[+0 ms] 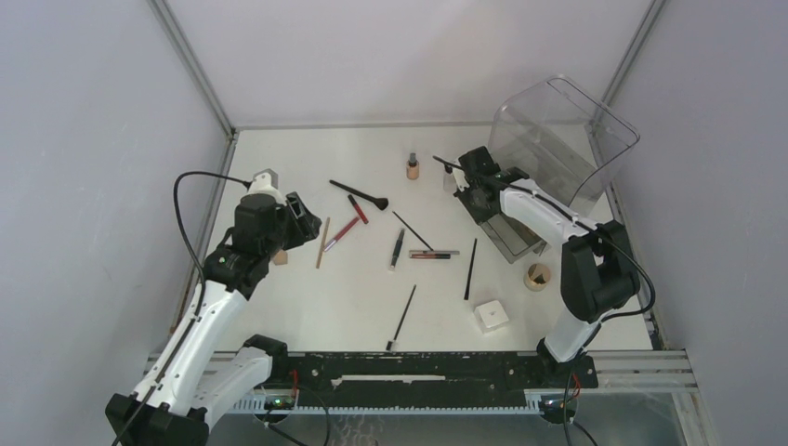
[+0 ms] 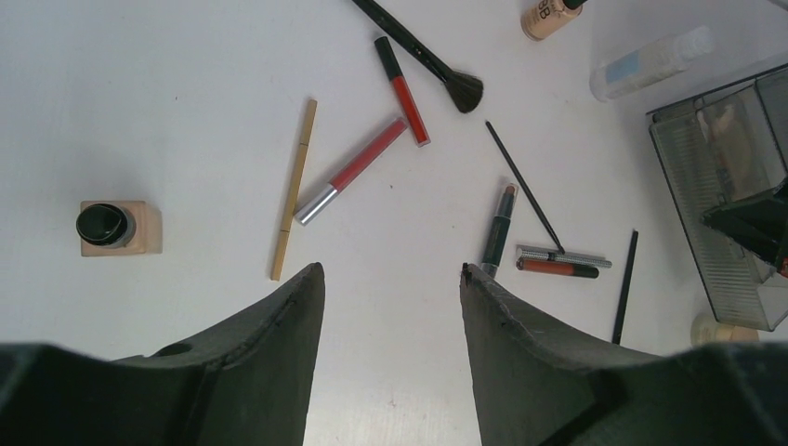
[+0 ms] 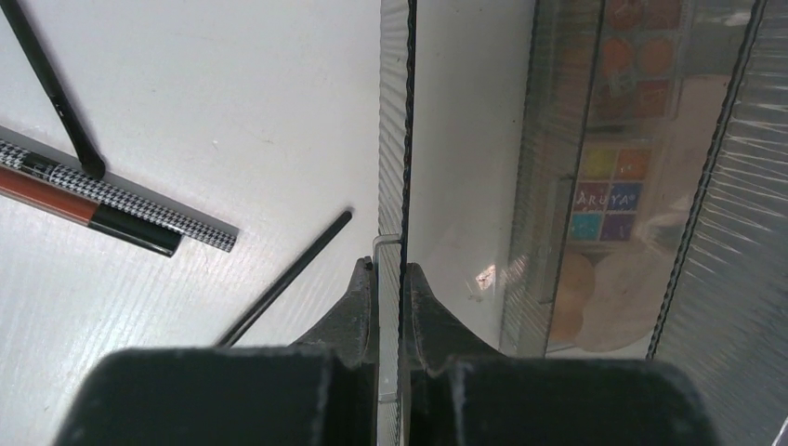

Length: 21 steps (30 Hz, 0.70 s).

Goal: Organize the makeup
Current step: Open the drawer in the storage box.

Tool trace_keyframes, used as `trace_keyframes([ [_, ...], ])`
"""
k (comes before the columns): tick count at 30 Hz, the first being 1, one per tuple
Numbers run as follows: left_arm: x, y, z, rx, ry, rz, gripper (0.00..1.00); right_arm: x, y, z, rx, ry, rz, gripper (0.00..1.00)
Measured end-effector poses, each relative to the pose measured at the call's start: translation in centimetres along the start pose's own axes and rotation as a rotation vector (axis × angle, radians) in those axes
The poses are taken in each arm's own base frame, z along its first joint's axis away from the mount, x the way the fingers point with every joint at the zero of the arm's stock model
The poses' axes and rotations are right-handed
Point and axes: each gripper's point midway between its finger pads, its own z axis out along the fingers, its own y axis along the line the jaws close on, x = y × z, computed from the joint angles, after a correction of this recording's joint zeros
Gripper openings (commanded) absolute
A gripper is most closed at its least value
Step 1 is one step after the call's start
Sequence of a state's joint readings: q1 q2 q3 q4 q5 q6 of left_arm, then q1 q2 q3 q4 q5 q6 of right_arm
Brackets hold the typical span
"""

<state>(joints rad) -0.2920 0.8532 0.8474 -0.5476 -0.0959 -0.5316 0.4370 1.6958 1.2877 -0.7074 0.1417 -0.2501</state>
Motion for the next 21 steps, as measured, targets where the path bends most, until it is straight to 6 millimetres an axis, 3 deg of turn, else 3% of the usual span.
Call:
trace_keyframes([
  [10,0.3,0.2,0.4,-0.012,0.015,0.011,0.6,0.6,2.6,-0.4,-0.037,0.03,-0.084,0.0],
  [16,0.4,0.3,0.6,-0.016,0.022,0.014,0.6,0.9,2.9,-0.3,-0.049,0.039,-0.101,0.0],
  [18,0.5,0.4,0.8,-0.019,0.027,0.019,0.6,0.9,3.0,-0.3,-0.051,0.039,-0.1,0.05],
  [21,0.6,0.4,0.9,-0.022,0.033,0.021,0.6,0.9,3.0,-0.3,-0.049,0.04,-0.095,0.26],
])
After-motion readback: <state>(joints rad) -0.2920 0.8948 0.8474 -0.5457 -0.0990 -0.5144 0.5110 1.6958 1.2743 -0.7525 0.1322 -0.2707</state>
